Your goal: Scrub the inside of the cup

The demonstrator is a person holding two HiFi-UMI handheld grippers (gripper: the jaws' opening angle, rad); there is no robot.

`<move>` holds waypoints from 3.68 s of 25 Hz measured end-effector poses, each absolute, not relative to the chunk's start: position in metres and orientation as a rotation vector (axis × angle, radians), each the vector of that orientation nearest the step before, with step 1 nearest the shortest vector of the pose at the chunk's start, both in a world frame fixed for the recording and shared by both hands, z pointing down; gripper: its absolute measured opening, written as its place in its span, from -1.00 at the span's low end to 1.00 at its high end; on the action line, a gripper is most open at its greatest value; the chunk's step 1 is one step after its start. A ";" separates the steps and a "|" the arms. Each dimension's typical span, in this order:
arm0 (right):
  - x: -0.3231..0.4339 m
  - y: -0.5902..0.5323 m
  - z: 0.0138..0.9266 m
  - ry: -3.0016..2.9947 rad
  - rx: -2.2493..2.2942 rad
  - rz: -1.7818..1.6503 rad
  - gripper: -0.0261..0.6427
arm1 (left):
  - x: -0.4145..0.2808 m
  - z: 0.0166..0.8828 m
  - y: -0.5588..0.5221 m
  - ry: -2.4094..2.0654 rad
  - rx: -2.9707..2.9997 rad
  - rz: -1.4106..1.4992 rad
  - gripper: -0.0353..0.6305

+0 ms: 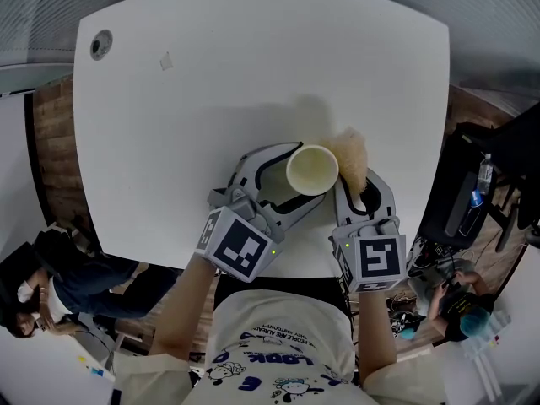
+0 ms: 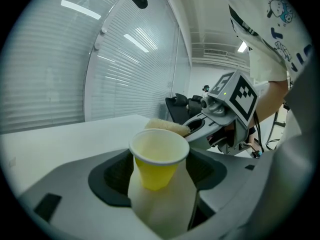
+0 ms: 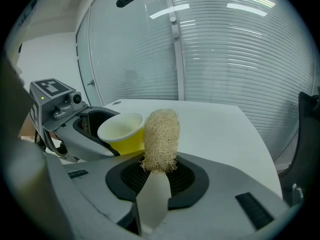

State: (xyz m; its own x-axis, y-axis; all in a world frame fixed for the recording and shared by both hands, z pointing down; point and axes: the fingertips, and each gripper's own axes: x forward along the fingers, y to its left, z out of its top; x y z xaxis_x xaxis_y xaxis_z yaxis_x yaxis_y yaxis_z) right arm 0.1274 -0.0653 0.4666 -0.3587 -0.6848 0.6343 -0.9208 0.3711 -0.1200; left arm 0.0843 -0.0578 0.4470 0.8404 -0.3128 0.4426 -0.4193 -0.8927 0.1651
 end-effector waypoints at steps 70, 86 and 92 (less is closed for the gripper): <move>0.069 -0.023 0.305 -2.266 0.783 0.167 -0.69 | 0.035 0.323 -0.060 -1.238 3.021 1.013 0.11; 0.048 -0.024 0.310 -2.169 0.643 0.207 -0.69 | 0.032 0.313 -0.058 -1.439 3.124 1.358 0.09; 0.045 -0.024 0.312 -2.154 0.595 0.189 -0.69 | 0.030 0.312 -0.056 -1.469 3.133 1.452 0.09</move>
State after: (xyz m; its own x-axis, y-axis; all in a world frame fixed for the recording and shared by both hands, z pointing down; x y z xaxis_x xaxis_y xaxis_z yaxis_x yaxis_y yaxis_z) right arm 0.0454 -0.0242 0.3119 -0.5083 -0.3480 0.7878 -0.4795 0.8742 0.0767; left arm 0.0303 -0.0557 0.3117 0.4491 -0.8164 0.3630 -0.3725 -0.5404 -0.7545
